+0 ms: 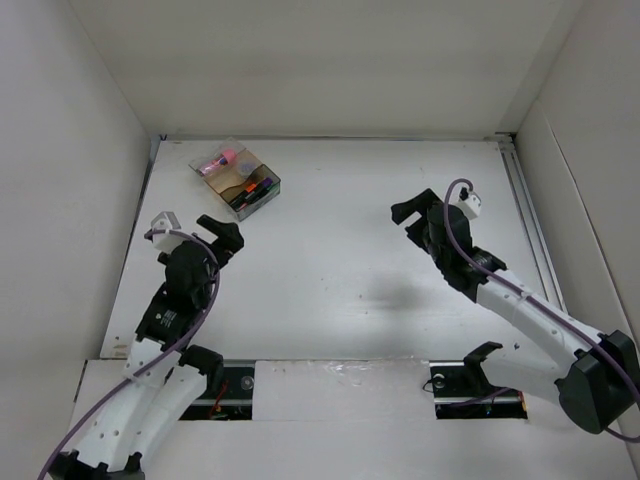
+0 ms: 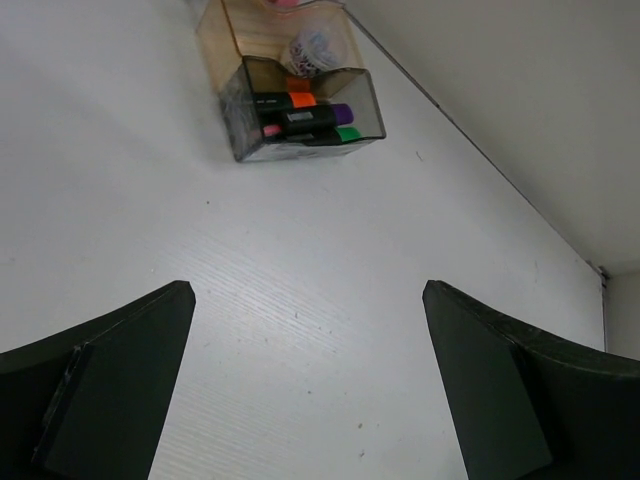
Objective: Sort the stationery into containers
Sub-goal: Reset both arms
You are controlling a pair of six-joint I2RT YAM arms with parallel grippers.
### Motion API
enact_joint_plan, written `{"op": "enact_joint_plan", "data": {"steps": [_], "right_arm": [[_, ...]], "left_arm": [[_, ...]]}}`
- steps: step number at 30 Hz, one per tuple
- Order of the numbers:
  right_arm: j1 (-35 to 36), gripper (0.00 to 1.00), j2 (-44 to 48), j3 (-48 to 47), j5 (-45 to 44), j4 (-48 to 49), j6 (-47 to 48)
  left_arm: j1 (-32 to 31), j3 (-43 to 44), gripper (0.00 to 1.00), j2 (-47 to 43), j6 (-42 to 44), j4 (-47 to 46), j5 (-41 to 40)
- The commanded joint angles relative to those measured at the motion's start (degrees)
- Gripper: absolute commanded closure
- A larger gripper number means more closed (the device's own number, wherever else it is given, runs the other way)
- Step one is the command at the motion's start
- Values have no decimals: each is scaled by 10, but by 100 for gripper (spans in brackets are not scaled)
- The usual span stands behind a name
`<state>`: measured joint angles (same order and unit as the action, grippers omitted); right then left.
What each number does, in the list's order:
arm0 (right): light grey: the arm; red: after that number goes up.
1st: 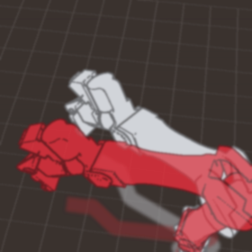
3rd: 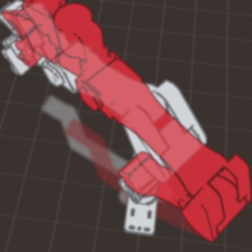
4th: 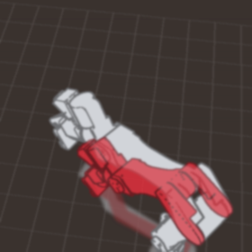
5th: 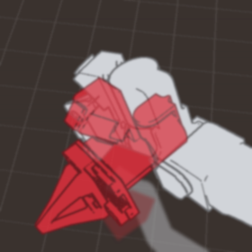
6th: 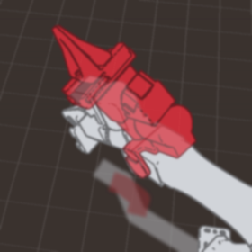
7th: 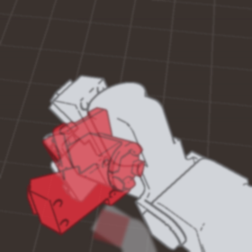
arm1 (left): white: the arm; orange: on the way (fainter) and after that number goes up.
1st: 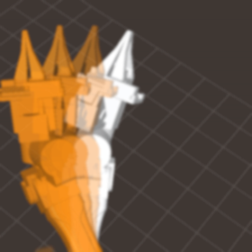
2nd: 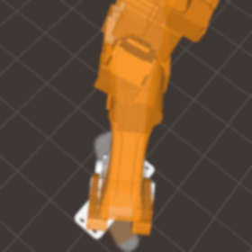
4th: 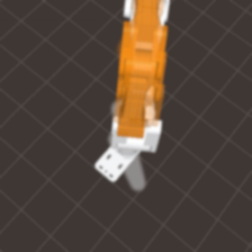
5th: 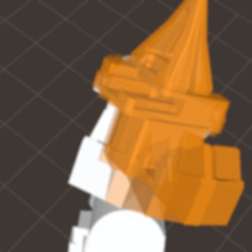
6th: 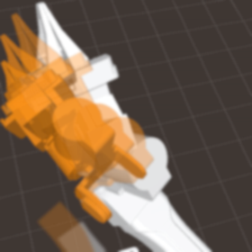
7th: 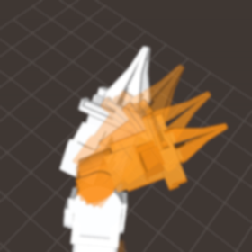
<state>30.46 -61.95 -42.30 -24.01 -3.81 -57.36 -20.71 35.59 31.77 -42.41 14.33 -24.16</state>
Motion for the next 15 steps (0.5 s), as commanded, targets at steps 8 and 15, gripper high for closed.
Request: {"op": "enact_joint_plan", "data": {"steps": [8, 15], "right_arm": [[4, 9, -4, -23, -9, 25, 3], [4, 9, -4, -23, -1, 25, 3]], "left_arm": [[5, -50, 1, 1, -60, -23, -39], [5, -79, 1, -21, -27, -73, -19]]}}
